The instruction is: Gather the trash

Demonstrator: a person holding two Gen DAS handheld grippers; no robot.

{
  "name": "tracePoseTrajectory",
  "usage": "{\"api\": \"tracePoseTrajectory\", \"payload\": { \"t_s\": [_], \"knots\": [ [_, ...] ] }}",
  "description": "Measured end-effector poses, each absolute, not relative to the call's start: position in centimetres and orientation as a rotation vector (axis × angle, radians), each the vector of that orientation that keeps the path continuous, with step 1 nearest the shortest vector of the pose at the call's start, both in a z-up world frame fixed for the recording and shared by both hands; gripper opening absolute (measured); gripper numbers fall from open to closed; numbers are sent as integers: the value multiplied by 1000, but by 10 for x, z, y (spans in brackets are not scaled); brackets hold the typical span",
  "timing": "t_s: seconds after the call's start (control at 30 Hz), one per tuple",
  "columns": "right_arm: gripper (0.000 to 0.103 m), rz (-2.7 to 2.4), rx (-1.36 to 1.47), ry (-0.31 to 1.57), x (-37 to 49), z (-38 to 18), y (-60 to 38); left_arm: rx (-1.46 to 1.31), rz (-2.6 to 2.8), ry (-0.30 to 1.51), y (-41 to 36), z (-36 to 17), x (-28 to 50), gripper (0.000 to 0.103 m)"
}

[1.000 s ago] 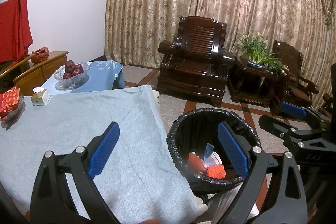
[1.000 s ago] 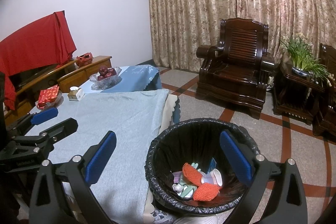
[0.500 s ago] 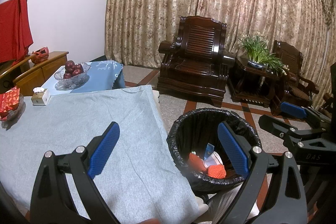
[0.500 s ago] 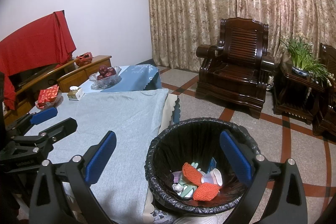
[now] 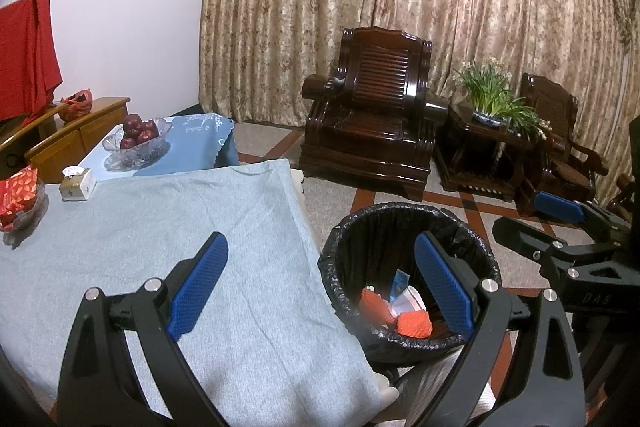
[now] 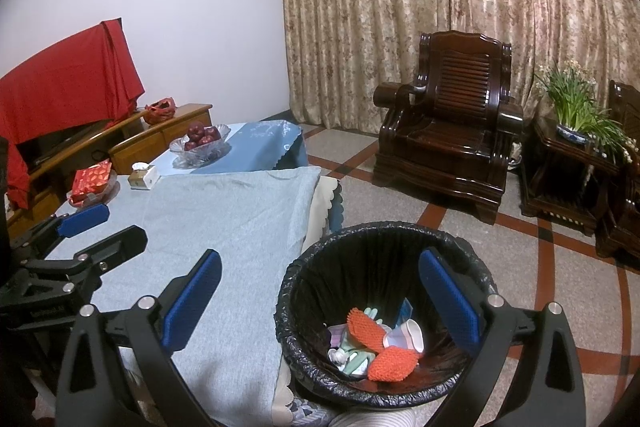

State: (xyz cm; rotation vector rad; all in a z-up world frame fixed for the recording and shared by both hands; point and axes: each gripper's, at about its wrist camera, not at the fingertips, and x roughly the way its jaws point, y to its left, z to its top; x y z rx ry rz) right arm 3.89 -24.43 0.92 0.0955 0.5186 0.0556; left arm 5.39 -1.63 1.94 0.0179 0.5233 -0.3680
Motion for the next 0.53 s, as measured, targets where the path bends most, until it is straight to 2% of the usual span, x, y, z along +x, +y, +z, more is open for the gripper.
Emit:
{"api": "tracePoseTrajectory", "payload": {
  "t_s": [0.53],
  "knots": [
    [97,56,99,524,37,4,-245,17,-368,529,-16,14,54,92]
  ]
}}
